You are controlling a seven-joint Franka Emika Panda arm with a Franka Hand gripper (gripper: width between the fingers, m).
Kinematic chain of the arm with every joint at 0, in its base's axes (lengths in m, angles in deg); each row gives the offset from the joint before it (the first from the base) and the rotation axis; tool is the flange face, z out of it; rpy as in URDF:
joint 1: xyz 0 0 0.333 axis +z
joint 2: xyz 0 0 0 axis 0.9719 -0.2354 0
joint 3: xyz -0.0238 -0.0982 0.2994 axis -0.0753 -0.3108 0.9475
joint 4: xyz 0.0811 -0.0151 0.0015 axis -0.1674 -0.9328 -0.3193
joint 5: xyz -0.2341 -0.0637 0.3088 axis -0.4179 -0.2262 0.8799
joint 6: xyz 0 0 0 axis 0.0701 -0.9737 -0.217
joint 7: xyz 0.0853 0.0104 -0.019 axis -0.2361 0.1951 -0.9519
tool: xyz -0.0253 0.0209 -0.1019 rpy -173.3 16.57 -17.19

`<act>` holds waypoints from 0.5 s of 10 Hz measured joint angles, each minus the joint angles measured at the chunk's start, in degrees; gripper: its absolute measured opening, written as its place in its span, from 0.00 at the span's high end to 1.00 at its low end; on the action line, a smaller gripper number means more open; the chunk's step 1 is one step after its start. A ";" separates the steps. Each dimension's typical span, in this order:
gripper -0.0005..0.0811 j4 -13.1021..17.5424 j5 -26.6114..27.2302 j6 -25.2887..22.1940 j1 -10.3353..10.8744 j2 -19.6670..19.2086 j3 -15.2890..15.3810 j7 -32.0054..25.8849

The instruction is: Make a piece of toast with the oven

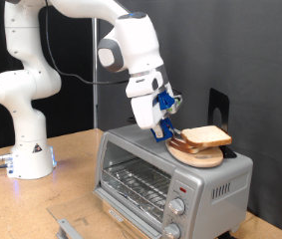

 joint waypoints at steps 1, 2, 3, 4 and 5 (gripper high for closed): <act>0.55 -0.54 -0.03 3.75 0.00 -0.49 0.04 0.00; 0.55 -1.09 -0.02 6.66 0.00 -0.59 0.06 -0.05; 0.55 -1.62 0.07 8.79 0.00 -0.65 0.10 -0.17; 0.55 -2.06 0.27 10.58 0.02 -0.69 0.13 -0.39; 0.55 -2.63 1.03 13.04 0.09 -0.80 0.22 -1.11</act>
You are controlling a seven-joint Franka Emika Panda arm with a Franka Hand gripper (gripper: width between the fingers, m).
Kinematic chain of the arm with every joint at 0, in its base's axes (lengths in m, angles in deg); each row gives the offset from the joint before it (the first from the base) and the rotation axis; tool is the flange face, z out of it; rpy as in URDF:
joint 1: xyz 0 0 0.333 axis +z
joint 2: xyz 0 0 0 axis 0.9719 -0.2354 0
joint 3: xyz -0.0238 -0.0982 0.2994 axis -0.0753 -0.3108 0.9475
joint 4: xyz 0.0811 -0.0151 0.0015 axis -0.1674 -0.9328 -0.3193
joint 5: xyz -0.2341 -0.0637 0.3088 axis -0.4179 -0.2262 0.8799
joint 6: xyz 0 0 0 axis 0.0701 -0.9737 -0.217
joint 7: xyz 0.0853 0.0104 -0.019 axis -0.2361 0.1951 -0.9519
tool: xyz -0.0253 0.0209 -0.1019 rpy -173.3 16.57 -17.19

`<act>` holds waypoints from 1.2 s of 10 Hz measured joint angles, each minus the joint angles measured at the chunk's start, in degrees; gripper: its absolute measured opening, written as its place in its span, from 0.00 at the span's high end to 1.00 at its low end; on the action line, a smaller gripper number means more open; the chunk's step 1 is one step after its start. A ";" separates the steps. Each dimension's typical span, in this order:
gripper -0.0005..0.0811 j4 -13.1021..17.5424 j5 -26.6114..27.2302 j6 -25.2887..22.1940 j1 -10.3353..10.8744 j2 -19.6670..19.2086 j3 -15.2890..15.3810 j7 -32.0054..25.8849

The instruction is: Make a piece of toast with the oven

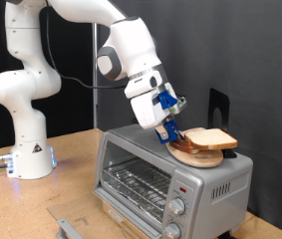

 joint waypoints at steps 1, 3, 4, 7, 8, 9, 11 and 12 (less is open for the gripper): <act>0.55 -0.83 1.98 3.06 0.13 -0.07 0.12 -1.76; 0.55 -2.16 7.78 7.64 0.50 -0.08 0.50 -6.70; 0.55 -2.51 11.00 9.02 0.81 -0.07 0.53 -9.80; 0.55 -3.07 18.52 8.60 1.06 0.59 0.53 -16.72; 0.55 -3.26 22.05 7.60 1.06 1.23 0.43 -19.93; 0.55 -3.52 25.99 5.68 1.02 2.39 0.00 -23.76; 0.55 -4.24 31.51 1.44 0.89 5.70 -1.63 -29.46; 0.55 -4.72 31.83 -1.45 0.55 7.59 -2.62 -30.71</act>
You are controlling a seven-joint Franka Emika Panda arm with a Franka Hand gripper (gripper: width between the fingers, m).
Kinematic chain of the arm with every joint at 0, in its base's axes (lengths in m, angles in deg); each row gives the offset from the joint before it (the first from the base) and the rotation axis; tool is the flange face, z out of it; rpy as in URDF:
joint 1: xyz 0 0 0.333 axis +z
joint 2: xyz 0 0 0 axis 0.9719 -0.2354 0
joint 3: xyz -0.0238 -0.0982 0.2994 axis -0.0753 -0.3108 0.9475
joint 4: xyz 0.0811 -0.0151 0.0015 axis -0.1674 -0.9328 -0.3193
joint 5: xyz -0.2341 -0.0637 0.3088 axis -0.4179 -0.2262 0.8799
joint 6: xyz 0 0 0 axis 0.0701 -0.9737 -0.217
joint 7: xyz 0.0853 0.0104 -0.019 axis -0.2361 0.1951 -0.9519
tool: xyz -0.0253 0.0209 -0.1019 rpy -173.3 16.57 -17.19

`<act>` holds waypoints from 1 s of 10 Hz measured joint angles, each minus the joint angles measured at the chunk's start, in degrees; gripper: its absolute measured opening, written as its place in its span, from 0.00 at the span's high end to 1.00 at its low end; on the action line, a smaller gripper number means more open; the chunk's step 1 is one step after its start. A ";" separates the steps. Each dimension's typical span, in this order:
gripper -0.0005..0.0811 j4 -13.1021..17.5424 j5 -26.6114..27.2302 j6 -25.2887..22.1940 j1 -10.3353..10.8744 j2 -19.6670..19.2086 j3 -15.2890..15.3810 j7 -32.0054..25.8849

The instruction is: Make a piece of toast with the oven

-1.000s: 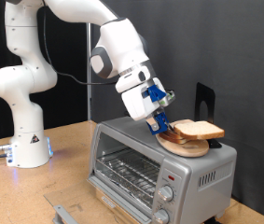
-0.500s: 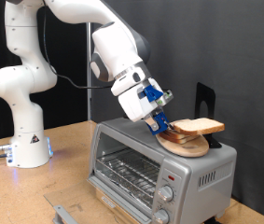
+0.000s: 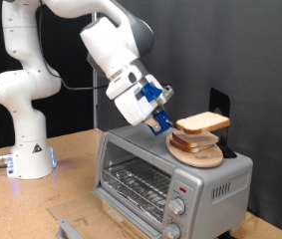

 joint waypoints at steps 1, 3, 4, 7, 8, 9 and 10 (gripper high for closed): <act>0.55 -0.58 -0.97 -3.37 -0.58 1.88 -0.85 -0.56; 0.55 -1.91 -7.42 -11.56 -2.53 5.21 -1.78 -0.61; 0.55 -2.85 -9.50 -14.14 -3.04 6.76 -2.05 -0.62; 0.55 -2.90 -3.31 -13.11 -2.70 6.54 -2.82 -5.40; 0.55 -3.10 -1.09 -13.11 -2.74 6.86 -3.80 -8.42; 0.55 -3.48 -0.88 -13.90 -3.15 7.41 -4.87 -9.90; 0.55 -3.85 -1.55 -14.83 -3.89 7.98 -5.89 -10.77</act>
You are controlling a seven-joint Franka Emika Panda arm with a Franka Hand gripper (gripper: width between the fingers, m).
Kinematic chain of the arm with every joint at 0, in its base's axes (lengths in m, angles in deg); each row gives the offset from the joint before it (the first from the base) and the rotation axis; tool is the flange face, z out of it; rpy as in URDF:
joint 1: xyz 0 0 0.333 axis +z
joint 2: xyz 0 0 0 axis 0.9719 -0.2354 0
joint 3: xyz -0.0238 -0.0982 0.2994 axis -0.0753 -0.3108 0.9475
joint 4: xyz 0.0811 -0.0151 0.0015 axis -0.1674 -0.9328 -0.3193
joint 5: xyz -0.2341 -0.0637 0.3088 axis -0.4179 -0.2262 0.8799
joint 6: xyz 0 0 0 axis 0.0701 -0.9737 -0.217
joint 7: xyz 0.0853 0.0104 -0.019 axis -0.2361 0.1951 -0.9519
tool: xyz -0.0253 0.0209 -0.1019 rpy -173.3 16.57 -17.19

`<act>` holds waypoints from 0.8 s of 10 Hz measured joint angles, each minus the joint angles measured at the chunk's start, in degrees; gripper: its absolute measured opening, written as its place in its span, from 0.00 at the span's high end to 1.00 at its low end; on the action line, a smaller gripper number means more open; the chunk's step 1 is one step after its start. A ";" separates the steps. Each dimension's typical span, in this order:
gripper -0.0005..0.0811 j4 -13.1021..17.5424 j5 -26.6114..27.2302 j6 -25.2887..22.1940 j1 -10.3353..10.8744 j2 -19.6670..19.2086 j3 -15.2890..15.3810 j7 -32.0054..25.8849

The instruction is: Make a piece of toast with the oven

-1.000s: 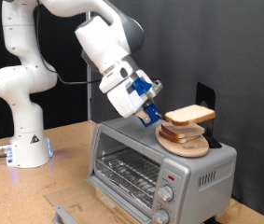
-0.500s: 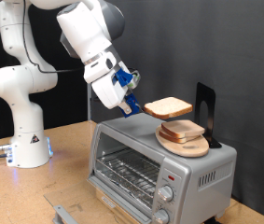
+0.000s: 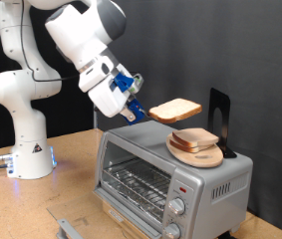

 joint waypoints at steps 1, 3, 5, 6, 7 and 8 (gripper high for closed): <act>0.55 -0.46 -2.08 -1.00 -1.12 0.40 -0.94 -0.58; 0.55 -1.69 -5.57 -3.24 -3.29 0.76 -3.05 -3.62; 0.55 -2.68 -6.89 -5.84 -4.52 1.42 -4.75 -7.15; 0.55 -2.68 -6.80 -5.66 -4.52 1.32 -4.70 -7.05; 0.55 -2.82 -5.99 -4.98 -4.51 1.30 -4.76 -8.39; 0.55 -3.19 -4.30 -3.99 -4.50 1.36 -5.27 -11.54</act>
